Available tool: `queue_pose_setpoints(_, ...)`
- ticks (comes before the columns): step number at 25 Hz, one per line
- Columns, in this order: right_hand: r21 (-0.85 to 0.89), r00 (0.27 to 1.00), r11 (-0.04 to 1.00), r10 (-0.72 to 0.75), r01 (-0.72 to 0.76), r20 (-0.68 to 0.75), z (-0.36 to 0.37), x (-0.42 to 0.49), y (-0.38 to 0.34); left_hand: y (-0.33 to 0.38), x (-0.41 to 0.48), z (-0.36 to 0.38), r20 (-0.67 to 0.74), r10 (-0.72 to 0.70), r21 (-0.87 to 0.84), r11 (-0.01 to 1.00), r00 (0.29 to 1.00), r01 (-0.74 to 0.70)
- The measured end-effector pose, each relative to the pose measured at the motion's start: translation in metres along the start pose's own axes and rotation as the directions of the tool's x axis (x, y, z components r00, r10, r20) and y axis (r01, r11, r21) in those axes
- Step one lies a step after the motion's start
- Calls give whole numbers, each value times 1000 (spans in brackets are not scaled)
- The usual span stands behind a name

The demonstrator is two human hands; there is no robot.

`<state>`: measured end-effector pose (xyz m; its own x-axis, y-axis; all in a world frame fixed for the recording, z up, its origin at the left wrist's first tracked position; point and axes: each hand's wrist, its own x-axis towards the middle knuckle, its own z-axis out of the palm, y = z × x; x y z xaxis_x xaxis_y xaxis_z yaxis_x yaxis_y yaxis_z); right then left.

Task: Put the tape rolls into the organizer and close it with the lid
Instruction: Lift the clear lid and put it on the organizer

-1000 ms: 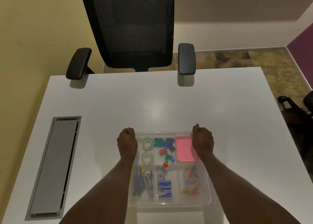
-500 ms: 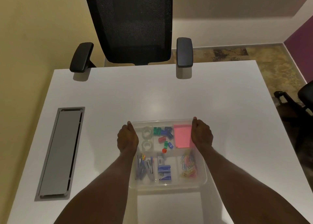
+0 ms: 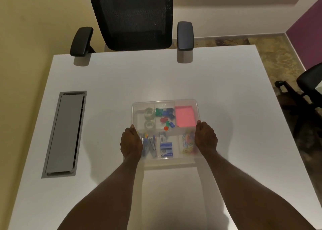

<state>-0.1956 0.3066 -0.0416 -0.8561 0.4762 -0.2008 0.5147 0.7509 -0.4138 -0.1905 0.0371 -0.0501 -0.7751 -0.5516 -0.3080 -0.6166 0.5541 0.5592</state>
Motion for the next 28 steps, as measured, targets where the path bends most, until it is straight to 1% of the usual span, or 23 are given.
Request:
queue_pose_setpoints(4,21,999,999,32,-33,13,3,-19,12,-13,-15,3,-14,0,-2,1000,1000,0)
queue_pose_setpoints(7,45,998,997,64,-65,18,7,-30,21,-23,-25,7,-11,-28,12,1000,1000,28)
queue_pose_setpoints(11,83,994,991,103,-106,38,14,-35,27,-32,-32,12,-41,-41,-15,999,998,40)
queue_pose_setpoints(15,132,996,988,80,-85,40,18,-35,30,-34,-33,15,-94,-18,-30,999,995,15)
queue_pose_setpoints(23,182,1000,983,24,-20,-20,25,-31,36,-38,-28,20,-58,-38,-59,998,998,35)
queue_pose_setpoints(26,218,998,975,-17,28,-52,23,-32,33,-39,-29,20,-89,-1,-27,1000,996,-2)
queue_pose_setpoints(28,255,998,966,-19,34,-60,20,-34,30,-38,-32,18,-80,28,-69,997,996,-34)
